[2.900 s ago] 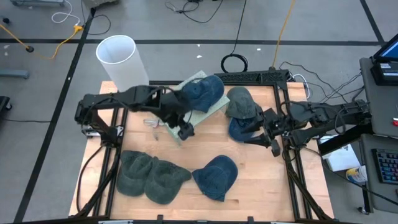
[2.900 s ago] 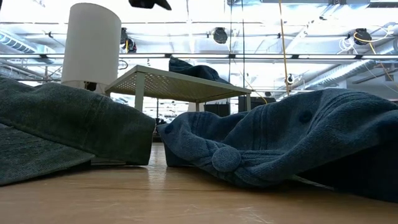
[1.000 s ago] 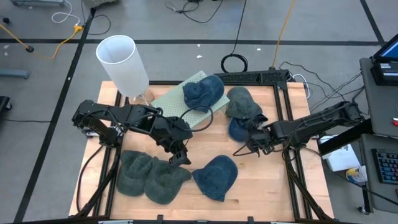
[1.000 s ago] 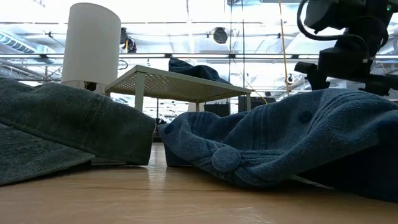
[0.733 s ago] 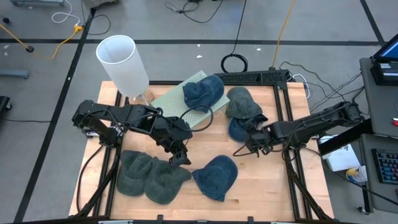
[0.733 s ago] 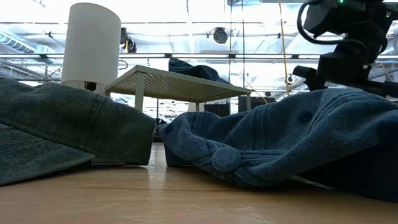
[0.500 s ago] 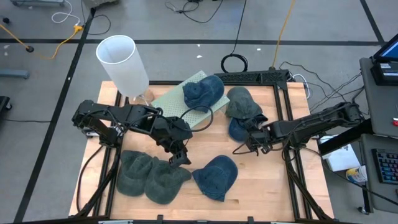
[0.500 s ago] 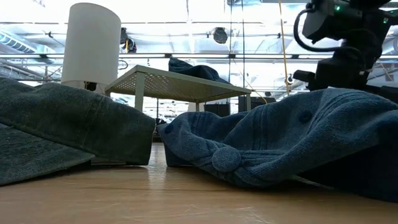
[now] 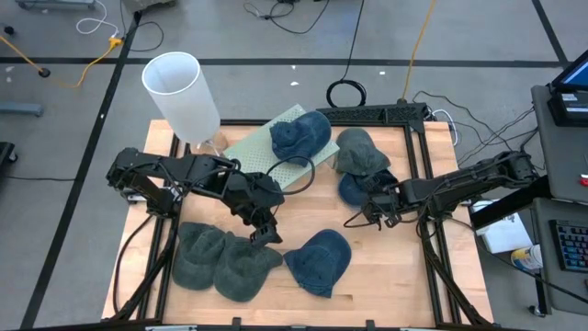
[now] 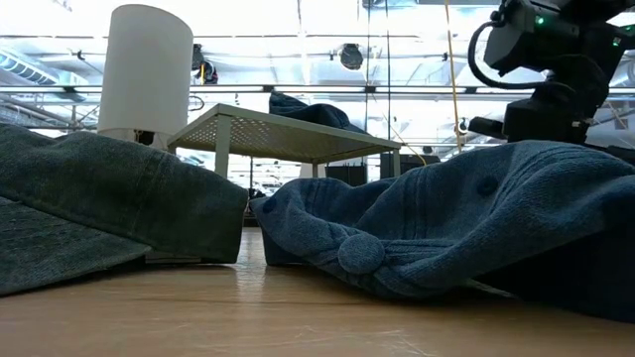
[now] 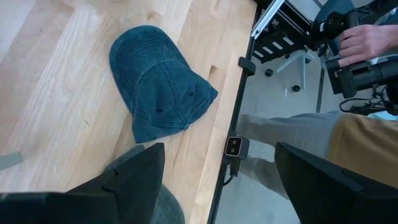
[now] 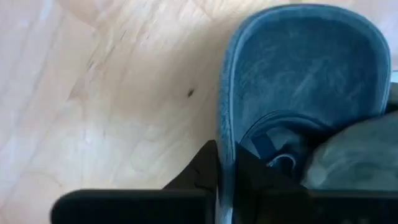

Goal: Pick & Place hat
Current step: Stack the top blue cap on the other blue cap on the shelf

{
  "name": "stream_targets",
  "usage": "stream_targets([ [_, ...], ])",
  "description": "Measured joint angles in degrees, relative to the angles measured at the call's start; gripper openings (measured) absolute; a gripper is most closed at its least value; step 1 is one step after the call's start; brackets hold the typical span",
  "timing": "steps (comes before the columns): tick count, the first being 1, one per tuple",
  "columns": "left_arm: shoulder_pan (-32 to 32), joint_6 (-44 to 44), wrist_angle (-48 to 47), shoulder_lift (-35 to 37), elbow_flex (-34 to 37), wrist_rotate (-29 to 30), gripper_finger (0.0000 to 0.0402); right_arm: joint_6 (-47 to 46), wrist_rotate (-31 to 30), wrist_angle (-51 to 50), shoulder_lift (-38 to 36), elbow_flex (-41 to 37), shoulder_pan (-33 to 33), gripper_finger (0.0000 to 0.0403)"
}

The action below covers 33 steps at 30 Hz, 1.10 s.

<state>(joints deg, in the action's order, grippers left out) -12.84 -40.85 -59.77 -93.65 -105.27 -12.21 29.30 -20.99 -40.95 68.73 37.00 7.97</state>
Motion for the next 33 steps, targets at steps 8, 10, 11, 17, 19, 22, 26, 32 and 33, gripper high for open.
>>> stream_targets([
  [8,-0.02,-0.78,-0.02,0.0,0.0,-2.75,0.0294,-6.65,5.56,-10.35,-0.82,7.66,2.46,0.0007],
  [10,-0.02,-0.14,-0.06,0.0,0.0,-2.75,0.0294,-8.74,9.45,-12.08,-1.62,10.9,3.12,0.0008],
  [11,-0.02,0.22,-0.05,-0.02,0.0,-2.75,0.0295,-9.58,12.42,-12.58,-2.17,12.55,3.23,0.0008],
  [17,-0.02,0.48,-0.04,-0.01,0.0,-2.75,0.0305,-19.91,27.93,-12.66,-5.55,20.74,3.25,0.0008],
  [19,-0.02,0.49,-0.04,-0.02,0.0,-2.75,0.0307,-24.61,31.67,-12.44,-6.75,22.58,2.81,0.0008],
  [22,0.0,0.62,-0.04,-0.01,0.0,-2.74,0.0305,-32.86,38.4,-11.07,-8.85,23.9,1.56,0.0008],
  [26,0.0,0.35,-0.02,-0.01,-0.01,-2.75,0.0297,-43.89,45.37,-4.88,-12.76,23.35,-0.59,0.0008],
  [32,0.0,0.18,0.0,-0.02,-0.01,-2.73,0.0285,-55.52,46.57,4.1,-19.3,22.51,-3.48,0.0008],
  [33,0.0,0.17,0.02,-0.02,-0.02,-2.73,0.0283,-56.95,46.23,6.09,-20.45,22.51,-3.86,0.0008],
])
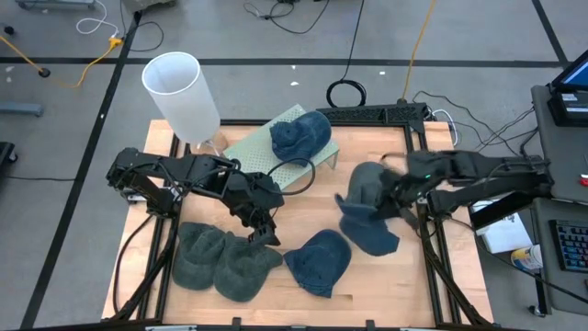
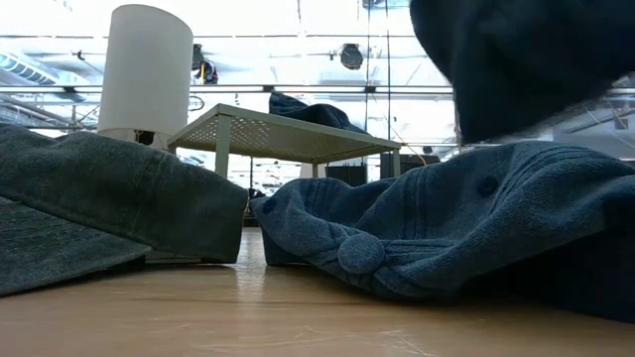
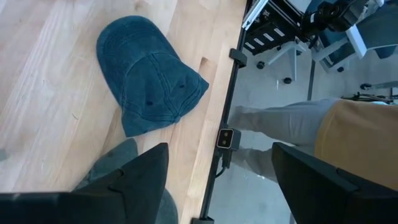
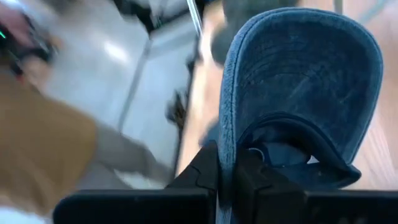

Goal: Pick & Place hat
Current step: Stack the top blue cap on the other blue cap on the shelf

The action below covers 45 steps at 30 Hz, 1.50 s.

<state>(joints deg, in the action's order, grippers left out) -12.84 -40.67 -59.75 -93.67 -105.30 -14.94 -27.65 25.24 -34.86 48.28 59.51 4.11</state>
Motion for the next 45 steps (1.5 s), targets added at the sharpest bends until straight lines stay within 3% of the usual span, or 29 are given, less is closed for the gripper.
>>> stream_targets([
  [9,2.19,-1.55,0.05,0.0,0.0,0.7,0.0296,2.44,-13.63,20.88,-7.1,0.0,-0.43,0.0008],
  [20,4.92,0.31,13.62,0.85,-0.04,11.79,0.0296,14.67,-22.27,36.76,-5.64,0.0,-0.38,0.0008],
  [28,5.09,-1.2,17.41,4.17,-0.04,24.95,0.0296,19.43,-22.23,49.11,-3.96,-0.02,-0.38,0.0008],
  [31,5.11,-1.27,21.77,5.39,-0.04,26.81,0.0305,20.18,-22.22,54.13,-3.88,-0.02,-0.38,0.0008],
  [36,5.11,1.81,31.9,7.34,-0.14,27.09,0.0319,21.5,-21.96,60.4,-3.81,-0.02,-0.36,0.0008],
  [45,6.13,4.47,48.06,7.64,-0.02,23.68,0.032,21.71,-16.3,71.58,-2.1,-0.02,-0.36,0.0008],
])
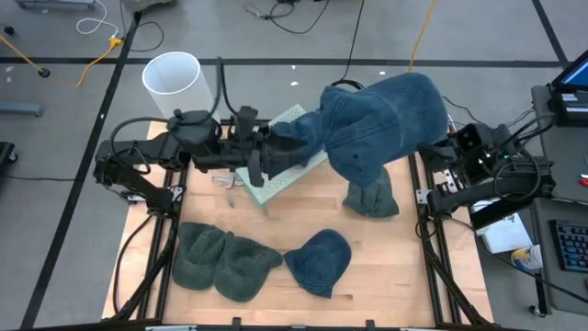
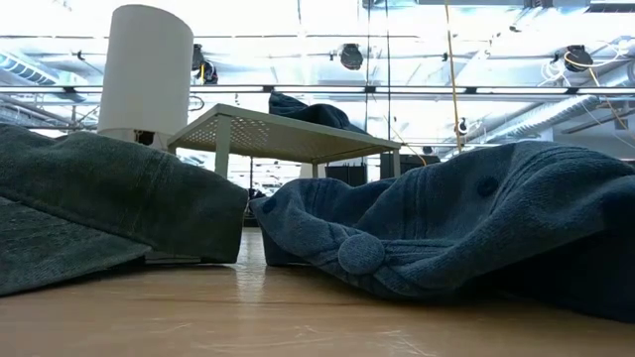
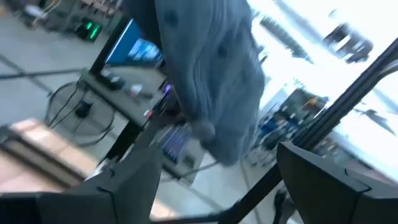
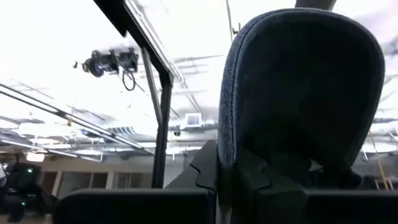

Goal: Pick & Place hat
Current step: Stack the top blue cap on the other blue cap on the shelf

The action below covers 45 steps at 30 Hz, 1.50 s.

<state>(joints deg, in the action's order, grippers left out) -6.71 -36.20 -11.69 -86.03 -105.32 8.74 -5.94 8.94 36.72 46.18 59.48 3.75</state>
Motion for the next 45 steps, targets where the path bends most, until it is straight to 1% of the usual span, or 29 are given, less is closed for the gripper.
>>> stream_targets([
  [7,1.12,0.05,5.38,-1.96,0.02,-0.22,0.0328,-0.83,0.51,4.94,2.9,0.0,0.0,0.0008],
  [14,1.1,-0.3,8.56,-3.87,0.09,-1.78,0.0317,-0.85,1.82,7.92,4.11,0.0,0.0,0.0008],
  [21,1.06,-0.32,14.13,-5.57,0.02,-5.83,0.0316,-0.81,1.68,7.82,4.42,0.0,0.0,0.0008],
  [23,1.04,-0.52,14.82,-5.8,0.0,-6.36,0.0309,-0.51,1.69,7.74,4.45,0.0,0.0,0.0008],
  [28,1.06,-1.83,19.77,-5.73,0.07,-10.56,0.0264,-0.22,1.48,7.74,4.41,0.0,0.0,0.0008],
  [38,1.06,-3.31,19.55,-5.76,0.04,-10.81,0.0137,-0.22,1.39,7.19,4.52,0.0,0.0,0.0008],
  [45,1.06,-3.17,19.83,-5.78,0.04,-10.81,0.0065,-0.22,1.37,6.23,4.54,0.0,0.0,0.0008],
])
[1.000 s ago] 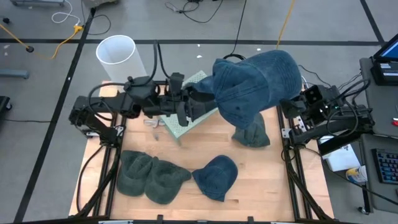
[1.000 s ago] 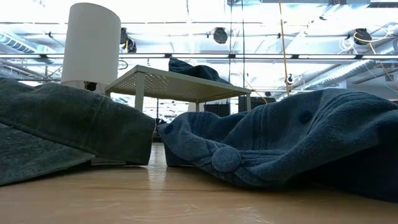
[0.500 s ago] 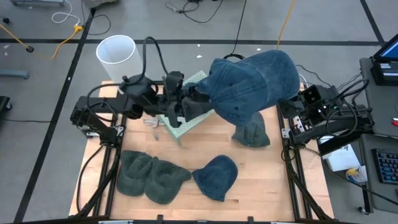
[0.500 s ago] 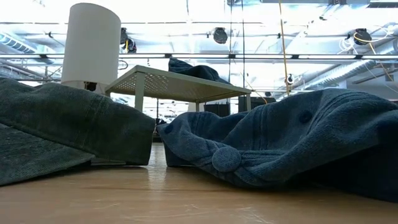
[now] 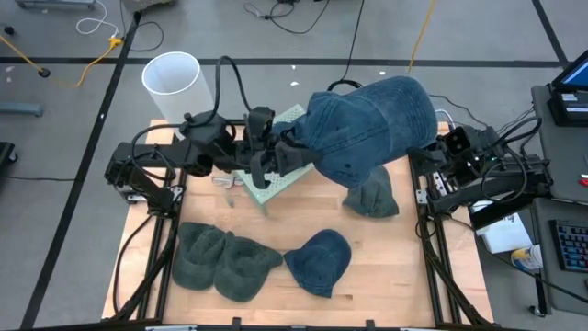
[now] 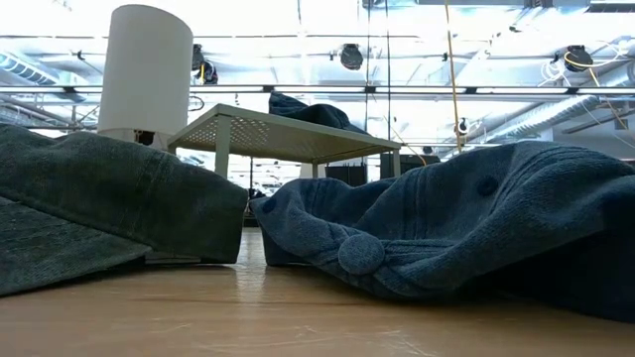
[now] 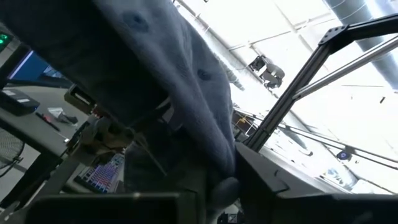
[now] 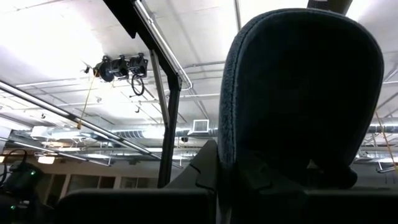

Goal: Pick & Place hat
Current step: Stack the top blue cap on the other blue cap on the shelf

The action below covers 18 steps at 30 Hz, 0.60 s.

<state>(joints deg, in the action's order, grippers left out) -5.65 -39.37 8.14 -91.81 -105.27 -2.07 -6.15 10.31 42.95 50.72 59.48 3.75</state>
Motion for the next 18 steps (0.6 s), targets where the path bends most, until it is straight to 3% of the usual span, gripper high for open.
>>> stream_targets([
  [7,0.0,-1.73,1.7,0.0,0.0,0.04,0.0049,-0.2,-0.04,-2.25,-0.03,0.0,0.0,0.0023],
  [11,0.0,-4.32,2.91,0.0,0.0,0.38,0.0049,-0.79,-0.02,-7.61,-0.91,0.0,0.0,0.0064],
  [18,0.52,-4.2,1.0,3.49,0.0,2.67,0.0049,-1.56,0.39,-26.08,-5.65,0.0,0.0,0.0148],
])
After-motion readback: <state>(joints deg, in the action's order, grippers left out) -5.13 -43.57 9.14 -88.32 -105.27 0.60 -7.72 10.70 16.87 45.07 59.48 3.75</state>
